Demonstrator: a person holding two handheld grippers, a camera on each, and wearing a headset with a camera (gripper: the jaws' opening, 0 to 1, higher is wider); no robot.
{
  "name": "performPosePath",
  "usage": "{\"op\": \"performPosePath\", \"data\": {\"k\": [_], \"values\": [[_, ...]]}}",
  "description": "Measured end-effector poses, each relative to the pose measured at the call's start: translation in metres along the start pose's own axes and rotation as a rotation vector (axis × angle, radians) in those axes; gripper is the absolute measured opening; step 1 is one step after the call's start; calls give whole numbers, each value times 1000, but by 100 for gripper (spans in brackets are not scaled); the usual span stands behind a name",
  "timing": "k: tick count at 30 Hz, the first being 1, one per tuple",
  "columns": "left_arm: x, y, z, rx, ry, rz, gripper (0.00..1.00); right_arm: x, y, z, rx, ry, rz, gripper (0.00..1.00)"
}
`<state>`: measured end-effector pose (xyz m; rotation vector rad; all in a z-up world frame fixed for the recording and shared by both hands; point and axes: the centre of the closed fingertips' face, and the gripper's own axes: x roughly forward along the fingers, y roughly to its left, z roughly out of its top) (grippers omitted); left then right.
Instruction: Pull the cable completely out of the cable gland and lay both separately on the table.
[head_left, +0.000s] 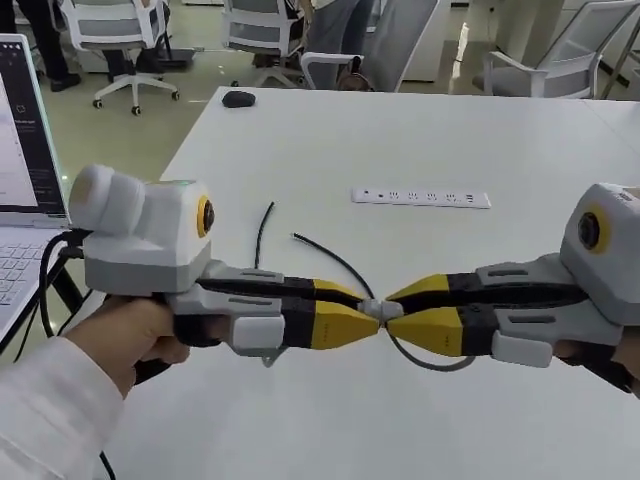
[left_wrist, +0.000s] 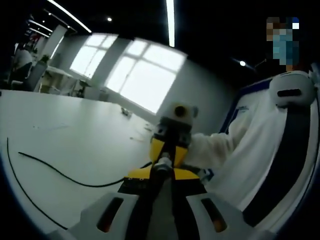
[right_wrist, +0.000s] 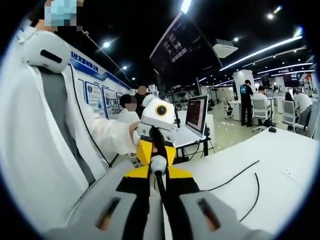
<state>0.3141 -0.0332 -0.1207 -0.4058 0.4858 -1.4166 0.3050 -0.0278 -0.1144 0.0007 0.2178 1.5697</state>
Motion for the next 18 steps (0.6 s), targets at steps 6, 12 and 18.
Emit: {"op": "performPosePath", "data": {"k": [6,12,18], "values": [[1,1,-2,-52,-6,-11,13,-1,1,-1,-120,23,1,8],[2,3,-2,-63,-10,-4,13,-1,0,-4,-208,44,-9,8],[3,2,-3,-108,-12,-15,13,-3,2,-5,-326,42,-13,9]]}}
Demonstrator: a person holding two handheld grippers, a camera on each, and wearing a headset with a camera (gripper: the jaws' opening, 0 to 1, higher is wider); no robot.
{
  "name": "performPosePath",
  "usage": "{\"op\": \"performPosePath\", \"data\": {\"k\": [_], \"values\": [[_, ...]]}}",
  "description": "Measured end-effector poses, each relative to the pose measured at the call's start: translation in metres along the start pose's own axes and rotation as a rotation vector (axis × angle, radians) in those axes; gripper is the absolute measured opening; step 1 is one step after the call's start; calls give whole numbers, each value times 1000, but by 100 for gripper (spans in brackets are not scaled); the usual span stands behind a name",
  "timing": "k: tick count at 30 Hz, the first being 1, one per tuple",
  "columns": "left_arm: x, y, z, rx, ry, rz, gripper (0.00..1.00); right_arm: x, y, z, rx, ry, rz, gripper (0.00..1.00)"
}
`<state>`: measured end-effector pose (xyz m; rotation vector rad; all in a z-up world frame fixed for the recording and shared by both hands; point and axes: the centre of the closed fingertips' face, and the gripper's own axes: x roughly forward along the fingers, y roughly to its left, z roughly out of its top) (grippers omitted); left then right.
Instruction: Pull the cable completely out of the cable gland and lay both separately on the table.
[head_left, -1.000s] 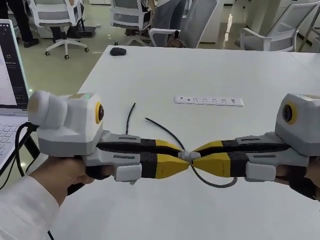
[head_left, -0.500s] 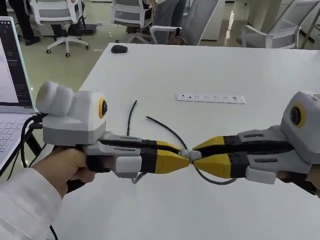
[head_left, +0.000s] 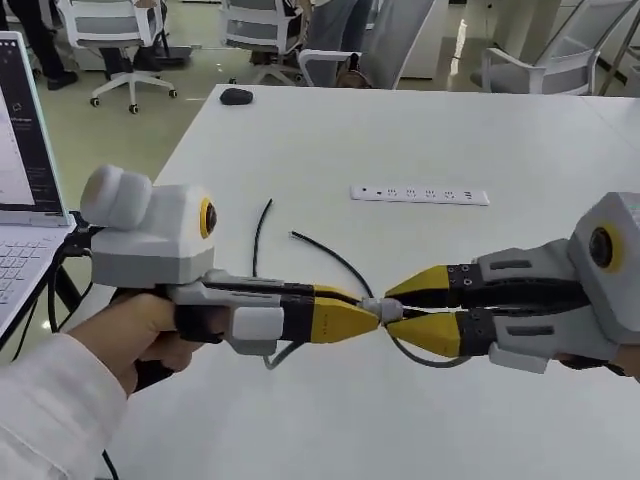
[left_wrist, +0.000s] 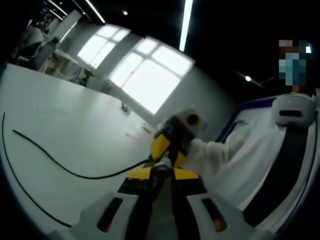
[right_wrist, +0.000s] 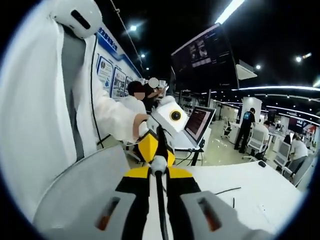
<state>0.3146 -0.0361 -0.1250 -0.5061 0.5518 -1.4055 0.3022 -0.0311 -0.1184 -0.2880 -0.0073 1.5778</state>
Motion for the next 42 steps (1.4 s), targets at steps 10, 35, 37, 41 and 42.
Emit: {"op": "performPosePath", "data": {"k": [10,35,37,41,42], "values": [[2,1,-1,107,1,21,14,-1,-1,-6,33,19,0,12],[-2,-14,21,564,-74,57,15,-9,-11,13,543,-193,45,13],[-2,-14,21,563,-77,53,15,-8,-9,13,532,-190,51,12],[-4,-14,25,562,-90,48,15,-9,-10,15,530,-202,41,12],[-4,-14,25,559,-90,46,15,-9,-11,16,537,-203,41,12]]}}
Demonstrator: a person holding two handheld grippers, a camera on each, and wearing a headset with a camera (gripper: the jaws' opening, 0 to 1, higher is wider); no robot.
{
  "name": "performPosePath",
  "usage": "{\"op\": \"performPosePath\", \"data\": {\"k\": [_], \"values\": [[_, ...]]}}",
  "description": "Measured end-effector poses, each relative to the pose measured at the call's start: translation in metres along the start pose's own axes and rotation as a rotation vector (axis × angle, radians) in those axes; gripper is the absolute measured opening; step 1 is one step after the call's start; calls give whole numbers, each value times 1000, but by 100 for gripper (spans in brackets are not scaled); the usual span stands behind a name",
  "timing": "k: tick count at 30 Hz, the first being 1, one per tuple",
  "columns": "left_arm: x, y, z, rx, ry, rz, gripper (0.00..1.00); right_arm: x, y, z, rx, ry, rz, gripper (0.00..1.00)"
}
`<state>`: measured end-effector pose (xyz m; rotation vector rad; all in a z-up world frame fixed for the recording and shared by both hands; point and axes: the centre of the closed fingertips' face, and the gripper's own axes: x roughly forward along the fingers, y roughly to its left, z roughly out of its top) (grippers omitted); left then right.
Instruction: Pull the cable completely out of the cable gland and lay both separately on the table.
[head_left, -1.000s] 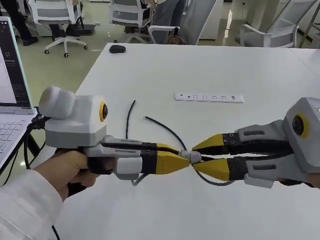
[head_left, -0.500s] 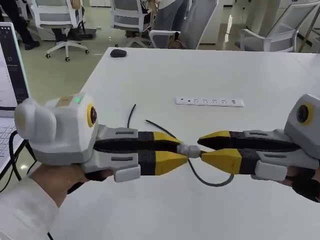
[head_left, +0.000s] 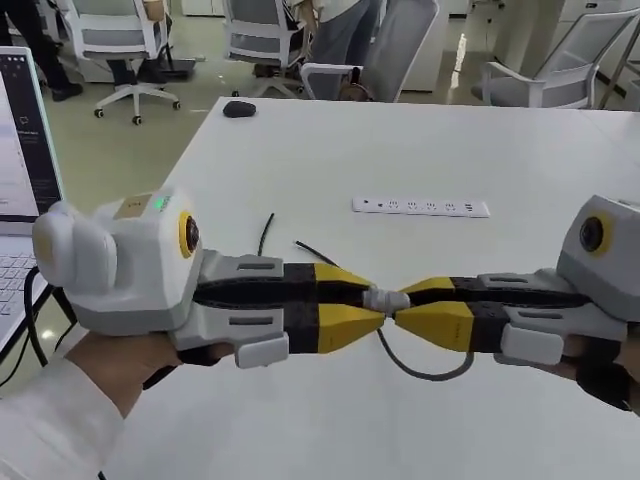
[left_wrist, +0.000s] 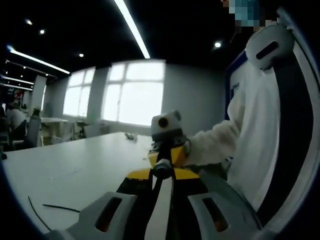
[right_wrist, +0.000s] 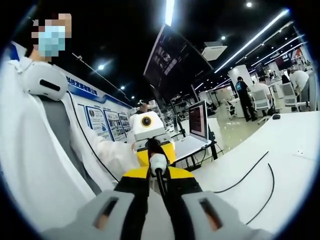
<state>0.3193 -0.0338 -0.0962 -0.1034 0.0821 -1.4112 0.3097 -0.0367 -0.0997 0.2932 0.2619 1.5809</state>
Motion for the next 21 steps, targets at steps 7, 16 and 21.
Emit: {"op": "performPosePath", "data": {"k": [7,16,21], "values": [[2,1,-5,-57,28,-9,15,0,2,-4,-69,25,-10,10],[4,3,-14,-208,43,-20,15,-1,0,-12,-222,84,-28,10],[4,5,-19,-336,24,-29,15,-1,-1,-16,-315,112,-28,10]]}}
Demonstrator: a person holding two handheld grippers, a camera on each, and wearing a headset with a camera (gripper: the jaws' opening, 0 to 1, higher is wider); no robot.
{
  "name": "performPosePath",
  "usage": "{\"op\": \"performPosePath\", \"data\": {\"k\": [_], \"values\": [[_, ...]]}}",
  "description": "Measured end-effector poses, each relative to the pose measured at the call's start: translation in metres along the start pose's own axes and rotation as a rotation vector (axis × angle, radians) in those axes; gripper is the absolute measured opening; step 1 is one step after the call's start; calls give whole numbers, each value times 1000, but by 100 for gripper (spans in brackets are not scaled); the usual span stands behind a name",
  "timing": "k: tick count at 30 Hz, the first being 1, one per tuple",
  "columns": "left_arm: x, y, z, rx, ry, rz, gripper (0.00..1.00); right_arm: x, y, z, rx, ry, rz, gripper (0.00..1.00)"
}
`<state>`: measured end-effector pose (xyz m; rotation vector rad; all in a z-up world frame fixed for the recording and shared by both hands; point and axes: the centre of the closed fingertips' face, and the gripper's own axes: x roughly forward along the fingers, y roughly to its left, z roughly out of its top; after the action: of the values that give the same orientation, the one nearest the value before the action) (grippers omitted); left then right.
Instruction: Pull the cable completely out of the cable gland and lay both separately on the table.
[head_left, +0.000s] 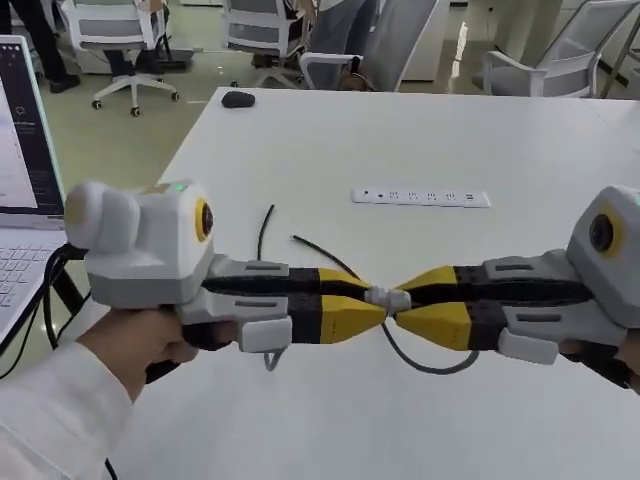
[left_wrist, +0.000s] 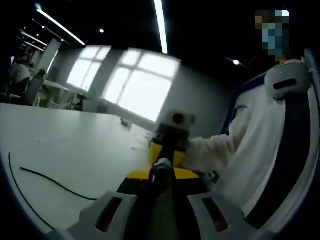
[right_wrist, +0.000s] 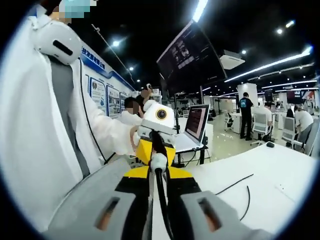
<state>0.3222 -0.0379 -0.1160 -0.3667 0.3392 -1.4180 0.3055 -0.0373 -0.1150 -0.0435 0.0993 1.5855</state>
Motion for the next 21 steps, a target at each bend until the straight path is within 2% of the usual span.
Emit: {"op": "performPosePath", "data": {"k": [3,6,10,15,20,21], "values": [[0,4,-4,-48,-3,-2,15,1,0,-4,-62,22,-2,10],[0,5,-8,-74,-2,-3,15,2,-1,-7,-85,32,-3,10],[0,6,-12,-160,8,-7,15,3,0,-11,-147,53,0,10],[0,5,-13,-186,4,-14,15,3,0,-11,-190,54,3,10],[0,5,-14,-165,5,-6,15,3,-3,-13,-148,52,-6,11],[-1,6,-14,-156,3,-1,15,3,-4,-14,-42,53,-12,12]]}}
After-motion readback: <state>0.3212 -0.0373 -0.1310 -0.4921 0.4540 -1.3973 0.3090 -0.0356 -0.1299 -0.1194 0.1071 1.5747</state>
